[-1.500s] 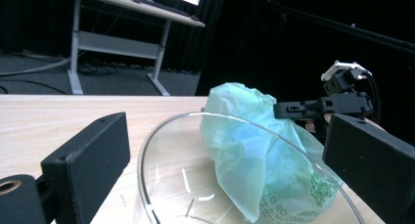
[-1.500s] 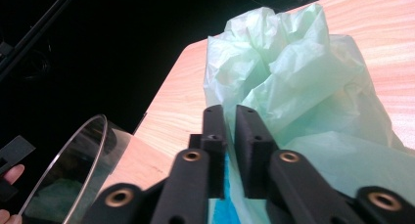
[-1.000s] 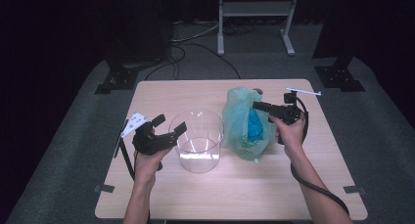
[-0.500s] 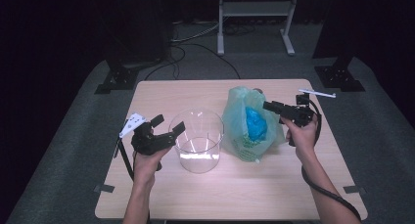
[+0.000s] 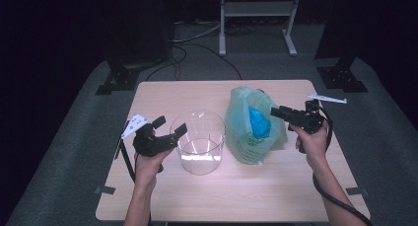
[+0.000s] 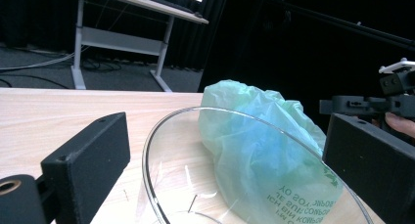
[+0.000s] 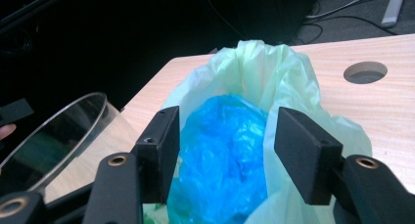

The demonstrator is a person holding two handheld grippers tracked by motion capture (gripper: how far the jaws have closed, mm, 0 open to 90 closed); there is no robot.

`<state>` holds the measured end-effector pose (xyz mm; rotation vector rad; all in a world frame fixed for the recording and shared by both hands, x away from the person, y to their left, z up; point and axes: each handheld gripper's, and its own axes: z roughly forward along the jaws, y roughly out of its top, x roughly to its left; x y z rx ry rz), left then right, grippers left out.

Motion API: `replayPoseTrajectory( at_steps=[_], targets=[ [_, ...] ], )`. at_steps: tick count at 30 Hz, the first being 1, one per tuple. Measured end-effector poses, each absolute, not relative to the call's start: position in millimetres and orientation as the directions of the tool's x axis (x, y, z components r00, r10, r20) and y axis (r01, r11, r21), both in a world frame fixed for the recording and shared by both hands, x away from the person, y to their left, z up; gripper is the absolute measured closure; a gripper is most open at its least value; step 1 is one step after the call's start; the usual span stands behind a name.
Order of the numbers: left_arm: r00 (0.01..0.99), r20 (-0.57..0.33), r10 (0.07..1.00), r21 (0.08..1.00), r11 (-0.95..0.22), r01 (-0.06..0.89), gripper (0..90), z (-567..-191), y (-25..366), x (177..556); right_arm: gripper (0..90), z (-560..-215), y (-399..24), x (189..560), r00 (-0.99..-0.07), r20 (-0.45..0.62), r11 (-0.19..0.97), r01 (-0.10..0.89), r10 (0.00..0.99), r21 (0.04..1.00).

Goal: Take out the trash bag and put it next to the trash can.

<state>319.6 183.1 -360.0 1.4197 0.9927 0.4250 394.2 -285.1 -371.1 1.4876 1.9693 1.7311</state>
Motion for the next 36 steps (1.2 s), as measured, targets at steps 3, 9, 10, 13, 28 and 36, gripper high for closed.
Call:
replayPoseTrajectory(
  at_steps=[3,9,10,13,28,36],
  targets=[
    [0.557,-0.311,0.770,0.940,0.160,0.302,2.5,-359.9,183.0,319.3,41.5,-375.3,-288.3,389.9,-0.508,0.476,-0.133,0.572,0.718,0.810],
    [0.558,-0.309,0.770,0.940,0.159,0.301,2.5,-359.5,182.8,319.1,40.8,-385.8,-294.1,379.8,-0.511,0.467,-0.122,0.571,0.722,0.812],
    [0.559,-0.308,0.770,0.941,0.158,0.301,2.5,-359.4,183.0,319.1,40.7,-387.5,-295.4,378.3,-0.511,0.465,-0.122,0.568,0.723,0.814],
    [0.558,-0.309,0.770,0.940,0.158,0.303,2.5,-359.6,183.2,319.2,40.7,-392.0,-299.1,374.9,-0.508,0.477,-0.132,0.574,0.717,0.808],
    [0.555,-0.311,0.771,0.939,0.159,0.305,2.4,-360.2,183.4,319.3,39.1,-412.1,-309.3,352.4,-0.525,0.471,-0.130,0.560,0.709,0.819],
    [0.554,-0.309,0.773,0.940,0.157,0.304,2.4,-360.2,183.4,319.0,38.8,-425.8,-314.5,339.9,-0.520,0.467,-0.130,0.557,0.715,0.820]
  ],
)
